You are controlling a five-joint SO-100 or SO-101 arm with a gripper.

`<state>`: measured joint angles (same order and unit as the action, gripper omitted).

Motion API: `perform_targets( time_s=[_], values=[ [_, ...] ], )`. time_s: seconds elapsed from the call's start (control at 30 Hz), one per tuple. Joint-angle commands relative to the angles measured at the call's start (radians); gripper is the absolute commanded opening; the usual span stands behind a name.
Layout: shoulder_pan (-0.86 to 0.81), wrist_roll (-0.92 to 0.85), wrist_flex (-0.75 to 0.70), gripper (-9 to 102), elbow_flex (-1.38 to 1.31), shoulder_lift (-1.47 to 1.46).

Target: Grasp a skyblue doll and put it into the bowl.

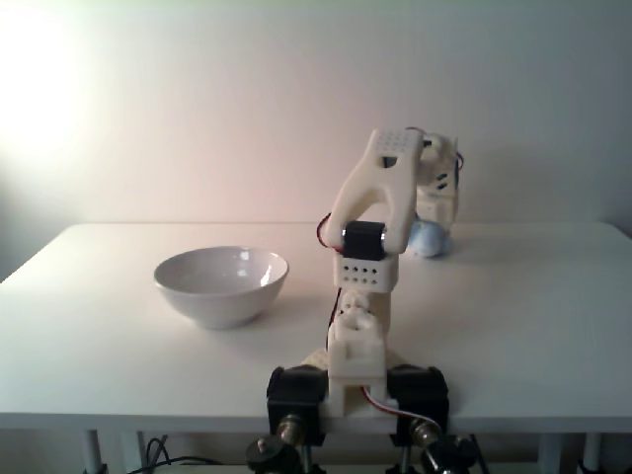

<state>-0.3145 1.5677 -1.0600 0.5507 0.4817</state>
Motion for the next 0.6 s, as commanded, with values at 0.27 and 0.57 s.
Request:
perform_targets(
  time_s=[0.27, 0.57],
  values=[
    [0.0, 0.002, -0.014, 0, 0.003, -0.008],
    [-0.002, -0.008, -0.02, 0, 0.002, 0.021]
  ],
)
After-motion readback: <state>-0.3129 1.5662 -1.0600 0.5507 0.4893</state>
